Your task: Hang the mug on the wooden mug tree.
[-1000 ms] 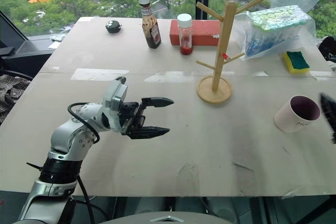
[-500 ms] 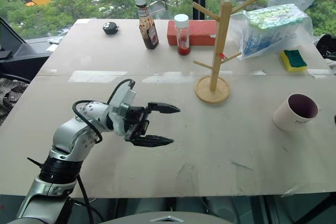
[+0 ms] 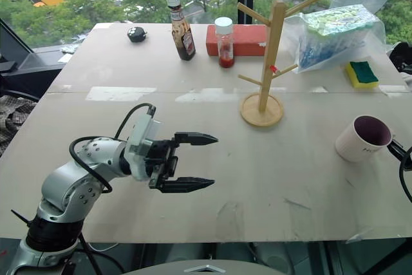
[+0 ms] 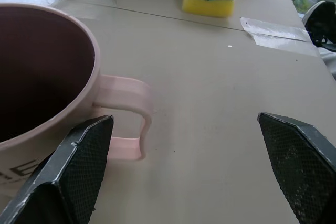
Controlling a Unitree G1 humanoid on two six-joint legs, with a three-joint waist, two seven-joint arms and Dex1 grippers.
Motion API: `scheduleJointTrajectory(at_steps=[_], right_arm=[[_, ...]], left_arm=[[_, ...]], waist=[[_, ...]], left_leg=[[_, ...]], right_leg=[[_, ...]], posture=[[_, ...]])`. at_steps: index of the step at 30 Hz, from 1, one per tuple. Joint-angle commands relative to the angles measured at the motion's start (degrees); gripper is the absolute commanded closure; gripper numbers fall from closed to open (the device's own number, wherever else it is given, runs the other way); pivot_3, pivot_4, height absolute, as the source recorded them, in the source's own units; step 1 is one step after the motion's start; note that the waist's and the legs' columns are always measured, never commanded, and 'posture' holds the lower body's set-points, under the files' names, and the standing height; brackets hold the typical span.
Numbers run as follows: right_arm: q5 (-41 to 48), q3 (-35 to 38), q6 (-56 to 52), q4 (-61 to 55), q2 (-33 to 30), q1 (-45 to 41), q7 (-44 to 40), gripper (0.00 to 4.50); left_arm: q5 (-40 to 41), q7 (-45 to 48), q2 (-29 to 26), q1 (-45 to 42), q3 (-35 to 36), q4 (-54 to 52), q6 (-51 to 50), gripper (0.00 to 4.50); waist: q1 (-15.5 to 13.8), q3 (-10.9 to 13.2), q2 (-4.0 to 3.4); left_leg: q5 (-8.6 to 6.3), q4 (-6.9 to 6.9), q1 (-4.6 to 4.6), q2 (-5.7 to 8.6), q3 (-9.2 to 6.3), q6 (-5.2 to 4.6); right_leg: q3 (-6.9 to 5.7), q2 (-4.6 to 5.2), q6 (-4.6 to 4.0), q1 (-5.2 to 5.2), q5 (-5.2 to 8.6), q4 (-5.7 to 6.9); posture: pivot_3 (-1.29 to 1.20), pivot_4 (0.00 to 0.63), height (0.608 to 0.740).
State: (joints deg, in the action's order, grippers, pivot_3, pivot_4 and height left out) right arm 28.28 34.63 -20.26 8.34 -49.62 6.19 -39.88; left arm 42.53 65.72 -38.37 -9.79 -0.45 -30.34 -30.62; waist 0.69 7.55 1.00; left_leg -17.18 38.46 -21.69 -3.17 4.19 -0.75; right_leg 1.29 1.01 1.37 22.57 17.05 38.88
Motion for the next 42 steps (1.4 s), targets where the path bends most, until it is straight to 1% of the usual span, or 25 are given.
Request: scheduleJointTrajectory(at_steps=[1, 6, 11, 17, 20, 21, 22, 24, 25, 27, 28, 31, 35, 38, 42], right_arm=[[-0.3, -0.5, 0.4, 1.2, 0.2, -2.5, -0.8, 0.04], [-1.0, -3.6, 1.5, 6.4, 2.7, -7.8, -1.6, 0.04], [-2.3, -6.1, 4.5, 12.2, 5.3, -12.8, -2.0, 0.04], [-4.2, -8.8, 8.9, 18.4, 6.7, -17.3, -3.7, 0.04], [-3.9, -9.6, 10.1, 20.6, 7.3, -19.6, -5.6, 0.83], [-3.7, -9.9, 10.3, 21.2, 7.6, -20.2, -6.8, 1.23], [-3.5, -10.2, 10.5, 21.7, 7.9, -20.7, -7.8, 1.83], [-3.3, -10.6, 10.9, 22.1, 8.5, -21.2, -9.2, 2.88], [-3.0, -10.6, 11.0, 22.0, 8.8, -21.3, -9.9, 3.23], [-2.7, -10.5, 11.4, 21.7, 9.2, -21.2, -10.8, 4.21], [-2.6, -10.3, 11.7, 21.6, 9.3, -21.1, -11.0, 4.36], [-1.7, -9.3, 12.3, 20.3, 9.8, -20.5, -11.1, 4.36], [-0.3, -8.4, 12.2, 14.3, 10.0, -18.0, -10.8, 4.36], [0.3, -8.2, 11.8, 6.6, 9.5, -16.0, -9.7, 4.36], [1.0, -10.1, 8.8, -8.0, 8.0, -15.4, -8.1, 4.36]], left_arm=[[2.0, -0.7, -1.2, 1.2, 2.3, -3.0, 0.2, 0.00], [2.5, -2.3, -1.5, 1.2, 2.4, -3.6, -0.2, 0.00], [3.0, -2.2, -2.0, -0.3, 2.9, -1.6, -0.3, 0.00], [3.1, -1.8, -2.8, 0.0, 4.1, -0.4, 0.2, 0.00], [3.3, -1.6, -3.1, 0.7, 4.7, -0.4, 0.4, 0.00], [3.2, -1.6, -3.2, 1.1, 4.9, -0.5, 0.6, 0.00], [3.2, -1.6, -3.3, 1.4, 5.1, -0.5, 0.7, 0.00], [3.2, -1.9, -3.3, 2.0, 5.5, -0.8, 0.9, 0.00], [3.3, -2.1, -3.1, 2.4, 5.8, -0.9, 0.9, 0.00], [3.4, -2.4, -3.0, 3.0, 6.2, -1.1, 1.0, 0.00], [3.3, -2.4, -3.0, 3.3, 6.3, -1.2, 1.1, 0.00], [3.4, -2.5, -2.7, 4.2, 6.6, -1.1, 1.4, 0.00], [3.4, -2.8, -2.2, 4.2, 6.6, -0.2, 1.8, 0.00], [3.6, -3.3, -1.5, 3.7, 6.6, 1.2, 1.9, 0.00], [2.6, -4.4, -0.5, 2.9, 7.5, 3.8, 3.1, 0.00]], waist=[[0.0, 0.0, -0.01], [0.0, 0.0, 0.01], [-0.1, 0.0, -0.04], [0.0, 0.0, -0.06], [0.1, 0.0, -0.06], [0.1, 0.0, -0.07], [0.1, 0.0, -0.07], [0.1, 0.0, -0.07], [0.1, 0.0, -0.07], [0.0, 0.0, -0.07], [0.0, 0.0, -0.07], [0.0, 0.0, -0.08], [0.0, 0.0, -0.08], [0.0, 0.1, -0.11], [0.2, 0.1, -0.14]], left_leg=[[0.00, 0.00, 0.01, 0.00, 0.00, 0.00], [0.00, 0.00, 0.02, 0.00, 0.00, 0.00], [0.00, 0.00, 0.01, 0.01, 0.00, 0.01], [0.00, 0.01, 0.01, 0.00, 0.02, 0.01], [0.00, 0.01, 0.02, 0.00, 0.04, 0.01], [0.01, 0.00, 0.02, -0.01, 0.04, 0.01], [0.01, 0.00, 0.02, -0.01, 0.03, 0.01], [0.01, 0.00, 0.02, -0.02, 0.03, 0.01], [0.01, 0.00, 0.02, -0.02, 0.03, 0.01], [0.01, 0.00, 0.01, -0.03, 0.03, 0.01], [0.01, 0.00, 0.00, -0.02, 0.03, 0.01], [0.00, 0.01, 0.00, -0.02, 0.03, 0.01], [0.01, 0.00, 0.00, -0.03, 0.01, 0.01], [0.00, 0.00, 0.00, -0.03, 0.02, 0.01], [0.00, -0.01, 0.02, -0.04, 0.01, 0.01]], right_leg=[[0.00, 0.00, 0.00, 0.00, 0.00, 0.00], [0.00, -0.01, 0.00, -0.01, 0.00, 0.01], [-0.01, 0.00, 0.00, 0.00, 0.00, 0.00], [0.01, 0.00, 0.00, 0.00, 0.00, -0.01], [0.03, 0.00, 0.00, 0.01, 0.00, -0.01], [0.03, 0.00, 0.00, 0.01, 0.00, 0.00], [0.02, 0.00, 0.00, 0.01, 0.00, 0.00], [0.01, 0.00, 0.00, 0.01, 0.00, -0.01], [0.01, 0.01, 0.00, 0.01, 0.00, -0.01], [0.00, 0.02, 0.00, 0.01, 0.00, -0.01], [-0.01, 0.04, 0.00, 0.01, 0.00, -0.01], [-0.01, 0.05, 0.00, 0.01, -0.01, -0.01], [-0.02, 0.05, 0.00, 0.01, 0.00, -0.01], [-0.01, 0.05, 0.00, 0.01, 0.00, -0.01], [0.00, 0.03, 0.00, 0.02, -0.01, 0.03]], posture=[[0.00, 0.150, 0.740], [0.00, 0.150, 0.740], [0.00, 0.150, 0.740], [0.00, 0.150, 0.740], [0.00, 0.150, 0.740], [0.00, 0.150, 0.740], [0.00, 0.150, 0.740], [0.00, 0.150, 0.740], [0.00, 0.150, 0.740], [0.00, 0.150, 0.740], [0.00, 0.150, 0.740], [0.00, 0.150, 0.740], [0.00, 0.150, 0.740], [0.00, 0.150, 0.740], [0.00, 0.150, 0.740]])
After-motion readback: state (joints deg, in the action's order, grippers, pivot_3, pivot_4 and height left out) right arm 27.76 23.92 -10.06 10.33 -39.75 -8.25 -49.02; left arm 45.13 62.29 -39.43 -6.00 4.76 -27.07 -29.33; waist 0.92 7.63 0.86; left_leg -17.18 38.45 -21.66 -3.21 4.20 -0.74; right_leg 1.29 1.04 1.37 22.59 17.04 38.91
